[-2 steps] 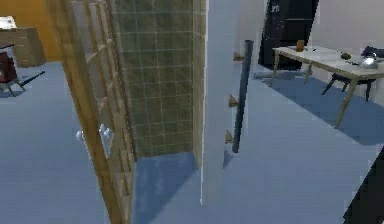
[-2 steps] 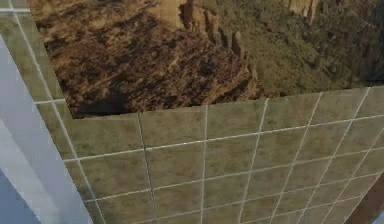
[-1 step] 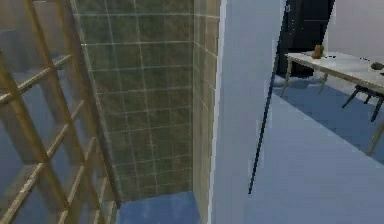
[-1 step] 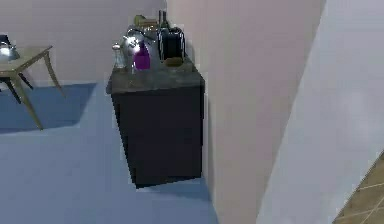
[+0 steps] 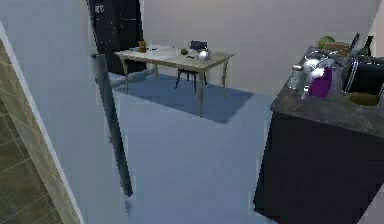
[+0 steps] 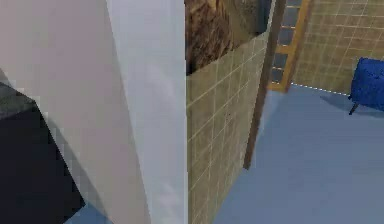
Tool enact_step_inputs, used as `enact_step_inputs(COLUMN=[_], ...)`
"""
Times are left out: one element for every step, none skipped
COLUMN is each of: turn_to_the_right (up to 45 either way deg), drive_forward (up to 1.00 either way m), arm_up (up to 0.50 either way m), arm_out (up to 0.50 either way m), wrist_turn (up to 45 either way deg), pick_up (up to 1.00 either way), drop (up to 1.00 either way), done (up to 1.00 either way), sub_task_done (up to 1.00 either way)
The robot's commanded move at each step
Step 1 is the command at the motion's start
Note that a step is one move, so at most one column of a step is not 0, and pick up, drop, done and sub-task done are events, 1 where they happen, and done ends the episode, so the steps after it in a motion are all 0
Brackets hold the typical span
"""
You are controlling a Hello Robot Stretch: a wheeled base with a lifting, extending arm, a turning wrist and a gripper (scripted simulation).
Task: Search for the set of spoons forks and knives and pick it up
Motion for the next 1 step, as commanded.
enact_step_inputs(turn_to_the_right=[0.0], drive_forward=[0.55], arm_up=[0.00], arm_out=[0.00], wrist_turn=[0.0], pick_up=[0.00], drop=[0.00], done=[0.00], sub_task_done=[0.00])
